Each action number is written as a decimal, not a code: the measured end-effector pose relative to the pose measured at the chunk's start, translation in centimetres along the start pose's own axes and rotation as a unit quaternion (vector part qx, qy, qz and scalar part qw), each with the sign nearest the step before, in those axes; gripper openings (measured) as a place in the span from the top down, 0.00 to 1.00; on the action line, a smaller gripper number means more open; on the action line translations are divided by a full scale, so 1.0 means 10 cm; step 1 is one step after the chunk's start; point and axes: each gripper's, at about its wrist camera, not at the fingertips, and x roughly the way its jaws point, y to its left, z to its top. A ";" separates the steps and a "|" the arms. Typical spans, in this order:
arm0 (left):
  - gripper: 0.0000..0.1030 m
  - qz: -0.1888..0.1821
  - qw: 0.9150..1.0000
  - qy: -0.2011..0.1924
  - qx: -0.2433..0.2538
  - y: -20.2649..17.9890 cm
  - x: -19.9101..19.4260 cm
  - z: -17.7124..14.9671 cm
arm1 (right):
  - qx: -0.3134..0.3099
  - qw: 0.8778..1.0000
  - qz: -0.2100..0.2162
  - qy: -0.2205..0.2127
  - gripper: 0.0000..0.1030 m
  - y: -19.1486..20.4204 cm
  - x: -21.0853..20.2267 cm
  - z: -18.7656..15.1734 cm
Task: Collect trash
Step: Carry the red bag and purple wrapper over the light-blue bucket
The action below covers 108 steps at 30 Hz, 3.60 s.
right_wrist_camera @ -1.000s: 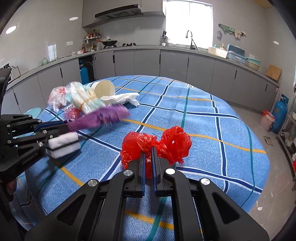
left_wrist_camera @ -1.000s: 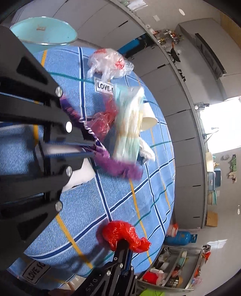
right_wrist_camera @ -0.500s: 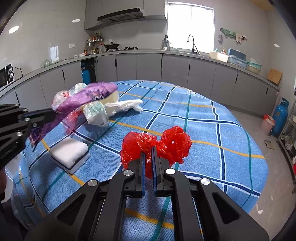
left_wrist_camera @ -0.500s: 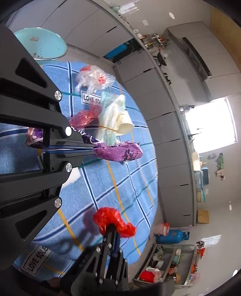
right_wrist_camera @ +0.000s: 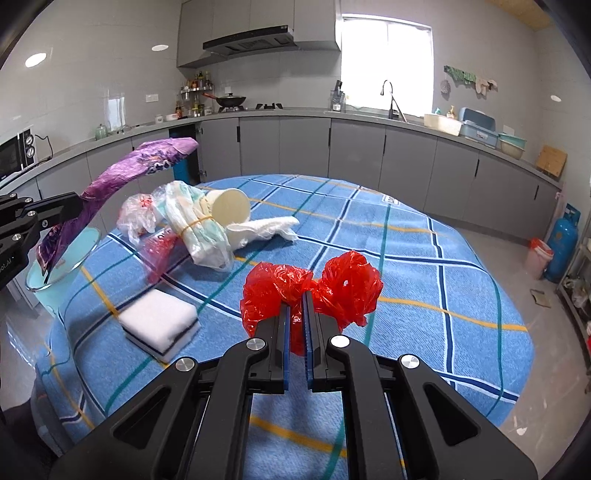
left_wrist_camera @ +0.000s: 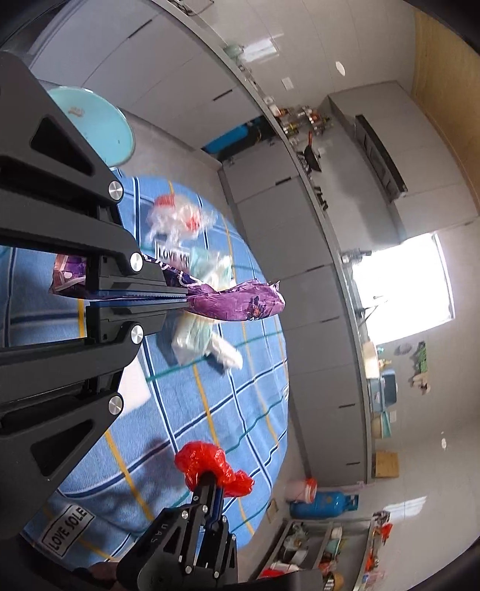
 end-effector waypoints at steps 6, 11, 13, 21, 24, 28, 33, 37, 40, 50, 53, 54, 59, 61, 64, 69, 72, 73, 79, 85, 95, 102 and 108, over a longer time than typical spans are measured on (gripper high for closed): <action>0.99 0.027 1.000 0.003 -0.013 0.17 -0.07 -0.07 | -0.005 1.000 0.012 -0.008 0.93 0.12 -0.02 0.08; 0.99 0.047 0.998 0.006 -0.030 0.34 -0.11 -0.13 | -0.010 1.000 0.023 -0.015 0.93 0.25 -0.02 0.14; 0.99 0.058 0.998 0.008 -0.036 0.42 -0.13 -0.15 | -0.011 0.999 0.028 -0.017 0.93 0.29 -0.02 0.17; 0.99 0.092 0.994 0.016 -0.062 0.68 -0.19 -0.25 | -0.022 0.998 0.055 -0.028 0.93 0.54 0.00 0.31; 0.99 0.105 0.992 0.018 -0.071 0.80 -0.22 -0.27 | -0.028 0.997 0.065 -0.032 0.93 0.63 0.01 0.36; 0.99 0.125 0.988 0.021 -0.086 0.97 -0.24 -0.30 | -0.037 0.996 0.079 -0.036 0.93 0.76 0.04 0.41; 0.99 0.143 0.985 0.024 -0.096 1.13 -0.27 -0.34 | -0.047 0.993 0.098 -0.040 0.93 0.95 0.09 0.49; 0.99 0.157 0.981 0.026 -0.107 1.25 -0.29 -0.39 | -0.055 0.992 0.108 -0.042 0.93 1.08 0.12 0.55; 0.99 0.165 0.979 0.027 -0.114 1.34 -0.31 -0.41 | -0.060 0.991 0.114 -0.042 0.93 1.17 0.14 0.58; 0.99 0.199 0.971 0.033 -0.131 1.56 -0.33 -0.48 | -0.071 0.987 0.133 -0.046 0.93 1.40 0.21 0.69; 0.99 0.206 0.968 0.034 -0.136 1.63 -0.34 -0.50 | -0.076 0.986 0.140 -0.049 0.93 1.47 0.22 0.72; 0.99 0.210 0.967 0.035 -0.137 1.65 -0.34 -0.51 | -0.077 0.986 0.142 -0.049 0.93 1.50 0.23 0.73; 0.99 0.225 0.962 0.040 -0.146 1.76 -0.32 -0.56 | -0.087 0.983 0.153 -0.053 0.93 1.66 0.27 0.79; 0.99 0.232 0.960 0.041 -0.149 1.81 -0.33 -0.58 | -0.090 0.982 0.156 -0.052 0.93 1.71 0.28 0.80; 0.99 0.245 0.957 0.043 -0.150 1.88 -0.33 -0.60 | -0.095 0.981 0.161 -0.051 0.93 1.78 0.32 0.83; 0.99 0.257 0.952 0.051 -0.160 2.00 -0.32 -0.67 | -0.102 0.979 0.170 -0.049 0.93 1.90 0.36 0.86; 0.99 0.265 0.949 0.056 -0.165 2.07 -0.31 -0.71 | -0.107 0.977 0.175 -0.049 0.93 1.97 0.39 0.87; 0.99 0.268 0.947 0.059 -0.164 2.09 -0.31 -0.72 | -0.108 0.977 0.178 -0.049 0.93 1.99 0.39 0.88; 0.99 0.287 0.940 0.071 -0.169 2.21 -0.30 -0.78 | -0.115 0.974 0.191 -0.046 0.93 2.16 0.46 0.91; 0.99 0.293 0.937 0.080 -0.171 2.27 -0.27 -0.83 | -0.123 0.970 0.205 -0.044 0.93 2.32 0.51 0.94; 0.99 0.308 0.932 0.090 -0.167 2.33 -0.24 -0.87 | -0.133 0.965 0.221 -0.040 0.93 2.49 0.60 0.99; 0.99 0.312 0.930 0.095 -0.172 2.39 -0.22 -0.91 | -0.139 0.963 0.229 -0.036 0.93 2.60 0.68 1.00; 0.99 0.318 0.926 0.101 -0.175 2.42 -0.19 -0.95 | -0.142 0.961 0.234 -0.032 0.93 2.67 0.73 0.99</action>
